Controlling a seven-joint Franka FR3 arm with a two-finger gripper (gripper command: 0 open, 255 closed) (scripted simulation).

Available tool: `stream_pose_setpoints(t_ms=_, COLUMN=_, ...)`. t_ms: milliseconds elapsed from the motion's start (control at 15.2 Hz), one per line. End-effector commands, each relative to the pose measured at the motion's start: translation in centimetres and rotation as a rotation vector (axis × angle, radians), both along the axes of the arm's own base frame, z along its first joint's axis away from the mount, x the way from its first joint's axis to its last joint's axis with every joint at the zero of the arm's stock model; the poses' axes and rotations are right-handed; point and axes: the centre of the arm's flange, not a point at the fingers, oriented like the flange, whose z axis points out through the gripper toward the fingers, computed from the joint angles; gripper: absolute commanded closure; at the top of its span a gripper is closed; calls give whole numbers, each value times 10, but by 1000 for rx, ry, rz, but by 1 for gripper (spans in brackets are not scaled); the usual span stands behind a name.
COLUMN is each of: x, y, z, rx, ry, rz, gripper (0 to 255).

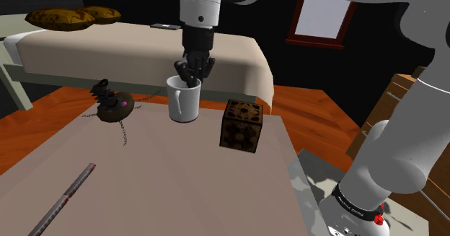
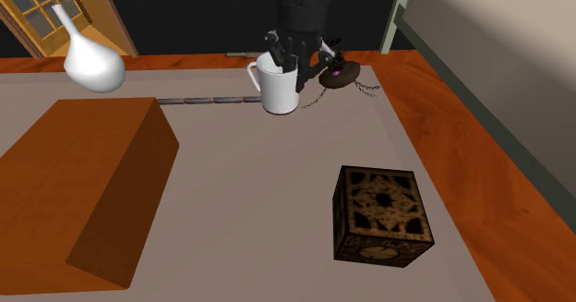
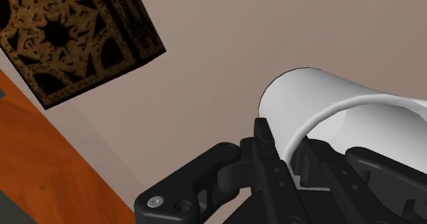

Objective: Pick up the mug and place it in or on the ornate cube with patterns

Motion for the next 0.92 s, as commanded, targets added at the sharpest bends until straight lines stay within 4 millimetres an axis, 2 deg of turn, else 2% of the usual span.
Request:
stream_pose_setpoints(t_ms=0, x=-2, y=-26, z=0, rx=1, ry=0, rz=1, gripper=255)
stream_pose_setpoints(t_ms=858, x=-14, y=-197, z=11, rx=1, ry=0, rz=1, gripper=255)
